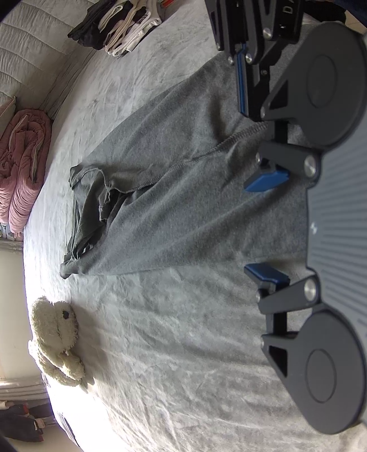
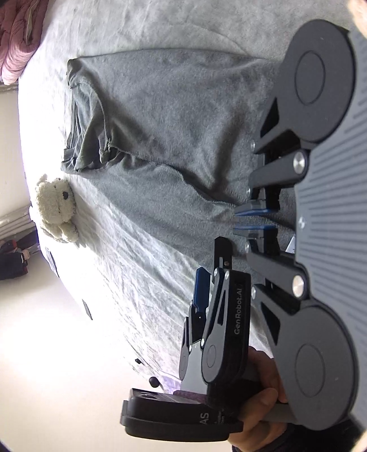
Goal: Fold clothes
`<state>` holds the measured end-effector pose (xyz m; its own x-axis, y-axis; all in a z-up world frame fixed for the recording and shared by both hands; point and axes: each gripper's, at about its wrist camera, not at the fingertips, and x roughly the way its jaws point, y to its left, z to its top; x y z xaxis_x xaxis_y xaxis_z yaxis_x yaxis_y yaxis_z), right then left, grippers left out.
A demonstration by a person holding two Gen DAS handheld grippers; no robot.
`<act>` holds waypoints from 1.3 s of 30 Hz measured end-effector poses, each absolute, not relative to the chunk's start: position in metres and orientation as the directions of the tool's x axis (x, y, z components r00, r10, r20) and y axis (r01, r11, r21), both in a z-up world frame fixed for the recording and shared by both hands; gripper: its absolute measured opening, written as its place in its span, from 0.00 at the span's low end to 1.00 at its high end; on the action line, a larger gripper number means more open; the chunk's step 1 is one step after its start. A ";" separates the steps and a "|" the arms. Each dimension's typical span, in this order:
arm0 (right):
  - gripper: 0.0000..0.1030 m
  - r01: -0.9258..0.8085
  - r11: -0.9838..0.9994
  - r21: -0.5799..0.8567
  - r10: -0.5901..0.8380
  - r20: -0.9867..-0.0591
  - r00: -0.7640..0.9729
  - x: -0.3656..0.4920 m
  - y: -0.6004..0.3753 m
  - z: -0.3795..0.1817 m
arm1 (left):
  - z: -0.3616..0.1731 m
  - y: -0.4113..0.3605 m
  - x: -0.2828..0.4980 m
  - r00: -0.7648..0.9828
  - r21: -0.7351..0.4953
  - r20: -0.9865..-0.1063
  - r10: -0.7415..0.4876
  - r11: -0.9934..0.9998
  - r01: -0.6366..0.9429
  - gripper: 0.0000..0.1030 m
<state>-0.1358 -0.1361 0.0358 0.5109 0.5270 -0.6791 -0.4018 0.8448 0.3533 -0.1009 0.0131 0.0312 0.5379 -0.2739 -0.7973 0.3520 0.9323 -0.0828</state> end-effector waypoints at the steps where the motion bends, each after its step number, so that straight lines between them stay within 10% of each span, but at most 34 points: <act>1: 0.14 -0.407 0.860 0.308 0.493 -0.707 0.508 -0.134 -0.129 0.031 | 0.031 0.013 -0.101 0.539 -0.081 -0.797 -0.273 0.932 0.352 0.56; 9: 0.04 -0.396 0.900 0.183 0.391 -0.742 0.545 -0.132 -0.125 0.020 | 0.041 0.032 -0.114 0.545 -0.124 -0.780 -0.307 0.929 0.348 0.56; 26: 0.36 -0.675 0.736 0.036 0.503 -0.697 0.511 -0.255 -0.110 0.027 | 0.046 0.045 -0.141 0.545 -0.172 -0.757 -0.359 0.915 0.364 0.56; 32: 0.10 -0.661 0.743 -0.108 0.395 -0.726 0.563 -0.267 -0.097 0.009 | 0.039 0.024 -0.152 0.528 -0.146 -0.761 -0.378 0.892 0.428 0.56; 39: 0.07 -0.629 0.775 0.061 0.500 -0.669 0.550 -0.263 -0.126 0.033 | 0.034 0.017 -0.155 0.534 -0.103 -0.764 -0.363 0.885 0.454 0.56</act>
<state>-0.2630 -0.1263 0.0325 0.5501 0.4999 -0.6689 -0.6294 0.7747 0.0615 -0.1555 0.0171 0.0339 0.5343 -0.3626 -0.7636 0.4539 0.8851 -0.1027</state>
